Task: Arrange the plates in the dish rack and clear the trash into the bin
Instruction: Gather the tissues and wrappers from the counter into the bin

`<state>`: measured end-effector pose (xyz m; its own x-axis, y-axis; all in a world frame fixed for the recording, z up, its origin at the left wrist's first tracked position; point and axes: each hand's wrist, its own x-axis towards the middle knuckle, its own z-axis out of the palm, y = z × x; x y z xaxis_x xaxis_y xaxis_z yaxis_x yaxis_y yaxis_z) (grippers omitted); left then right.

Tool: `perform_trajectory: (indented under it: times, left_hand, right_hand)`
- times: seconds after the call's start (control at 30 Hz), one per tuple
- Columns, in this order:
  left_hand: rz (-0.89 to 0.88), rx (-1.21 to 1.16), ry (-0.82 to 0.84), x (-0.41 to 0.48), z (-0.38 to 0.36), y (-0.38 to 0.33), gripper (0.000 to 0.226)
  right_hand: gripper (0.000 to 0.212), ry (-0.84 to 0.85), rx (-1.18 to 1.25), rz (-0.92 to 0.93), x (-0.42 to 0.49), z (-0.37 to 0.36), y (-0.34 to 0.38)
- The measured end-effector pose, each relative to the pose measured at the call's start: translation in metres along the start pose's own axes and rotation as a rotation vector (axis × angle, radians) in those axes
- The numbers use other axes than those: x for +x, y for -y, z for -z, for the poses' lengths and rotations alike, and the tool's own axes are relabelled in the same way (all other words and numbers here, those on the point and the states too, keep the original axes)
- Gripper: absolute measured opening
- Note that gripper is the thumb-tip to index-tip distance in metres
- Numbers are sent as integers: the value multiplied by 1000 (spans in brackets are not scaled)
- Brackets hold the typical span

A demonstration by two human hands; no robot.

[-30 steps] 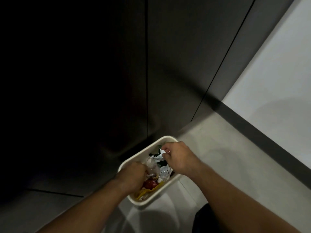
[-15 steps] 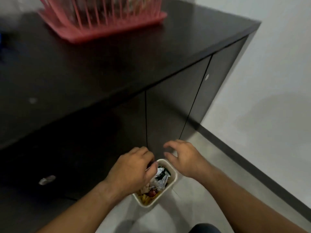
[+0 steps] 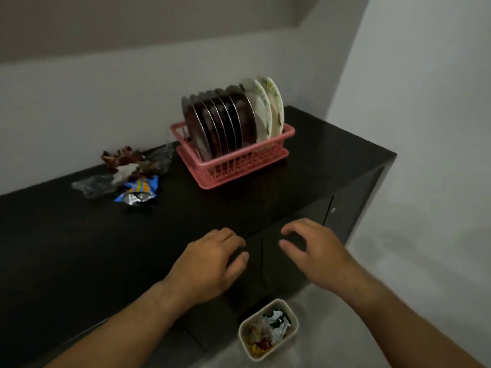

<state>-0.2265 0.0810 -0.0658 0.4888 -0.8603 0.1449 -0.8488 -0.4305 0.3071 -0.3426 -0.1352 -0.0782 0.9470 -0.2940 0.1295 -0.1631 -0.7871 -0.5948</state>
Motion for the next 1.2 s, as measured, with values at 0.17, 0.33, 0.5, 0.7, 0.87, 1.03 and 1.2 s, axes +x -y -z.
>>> perform_trajectory:
  times: [0.17, 0.33, 0.5, 0.7, 0.87, 1.03, 1.2]
  left_hand:
    - [50, -3, -100, -8, 26, 23, 43]
    - [28, -10, -140, -8, 42, 67, 37]
    - [-18, -14, -145, -4, 76, 135, 36]
    - [-38, -46, -254, 1, 115, 215, 33]
    - [-43, -54, -266, 5, 137, 267, 45]
    - [-41, -90, -316, 10, 145, 306, 42]
    - [17, -166, -336, 5, 141, 347, 28]
  right_hand:
    - [24, -13, -8, 44, 16, -2, 32]
    - [25, -9, -44, 28, 45, -17, 66]
    - [26, -62, -38, -8, 93, -44, 120]
    - [25, -106, -7, 46, 154, -82, 181]
    - [27, -73, -61, 55, 186, -111, 206]
    - [31, -42, -185, 139, 223, -134, 223]
    - [33, 34, -230, 123, 257, -177, 226]
